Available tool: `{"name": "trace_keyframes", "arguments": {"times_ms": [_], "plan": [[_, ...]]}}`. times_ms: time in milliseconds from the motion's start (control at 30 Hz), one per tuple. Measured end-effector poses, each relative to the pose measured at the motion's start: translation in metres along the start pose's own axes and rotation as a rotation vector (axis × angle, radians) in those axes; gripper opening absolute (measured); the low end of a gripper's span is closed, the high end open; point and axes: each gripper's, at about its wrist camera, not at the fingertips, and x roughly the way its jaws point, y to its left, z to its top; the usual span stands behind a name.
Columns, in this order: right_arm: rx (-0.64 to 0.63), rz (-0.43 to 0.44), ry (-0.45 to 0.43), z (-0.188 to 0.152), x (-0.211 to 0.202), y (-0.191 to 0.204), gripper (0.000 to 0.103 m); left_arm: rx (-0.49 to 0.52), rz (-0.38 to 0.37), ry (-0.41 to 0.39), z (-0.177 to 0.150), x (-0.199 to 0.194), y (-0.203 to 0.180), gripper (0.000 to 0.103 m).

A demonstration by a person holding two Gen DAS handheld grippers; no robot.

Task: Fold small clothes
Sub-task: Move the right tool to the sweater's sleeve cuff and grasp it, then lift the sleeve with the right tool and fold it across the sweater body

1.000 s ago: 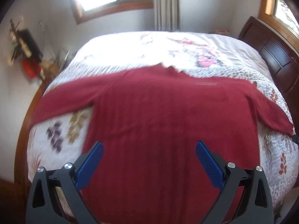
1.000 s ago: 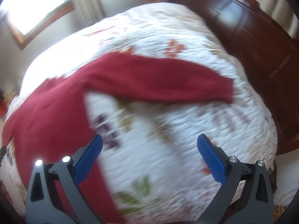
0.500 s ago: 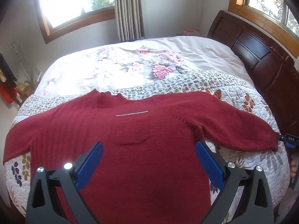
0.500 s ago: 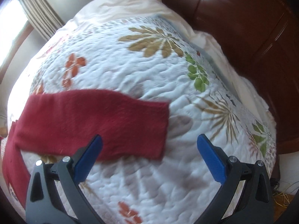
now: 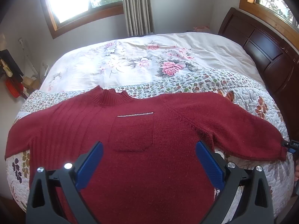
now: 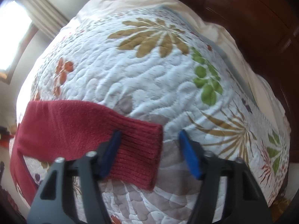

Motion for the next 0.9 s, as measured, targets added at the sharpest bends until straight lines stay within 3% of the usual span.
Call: {"name": "trace_keyframes", "arguments": {"times_ms": [67, 133, 167, 233, 400, 600, 900], "plan": [[-0.016, 0.018, 0.001, 0.002, 0.000, 0.005, 0.040, 0.000, 0.002, 0.006, -0.001, 0.001, 0.001, 0.099], [-0.024, 0.010, -0.005, 0.003, -0.004, 0.008, 0.024, -0.005, 0.002, 0.008, -0.003, 0.001, 0.005, 0.099], [-0.023, 0.027, -0.007, 0.002, -0.006, 0.009, 0.009, -0.007, 0.003, 0.008, -0.004, 0.000, 0.008, 0.099], [-0.002, 0.111, -0.010, 0.002, -0.013, 0.013, 0.009, -0.007, 0.009, 0.008, -0.005, 0.000, 0.012, 0.099], [-0.066, 0.167, -0.059, 0.000, -0.044, 0.049, 0.009, -0.013, 0.046, 0.003, -0.008, -0.001, 0.035, 0.099], [-0.225, 0.228, -0.084, -0.008, -0.069, 0.143, 0.009, -0.063, 0.086, 0.018, -0.012, 0.001, 0.075, 0.099], [-0.481, 0.354, -0.034, -0.037, -0.064, 0.301, 0.009, -0.104, 0.110, 0.046, -0.021, 0.005, 0.126, 0.099]]}}
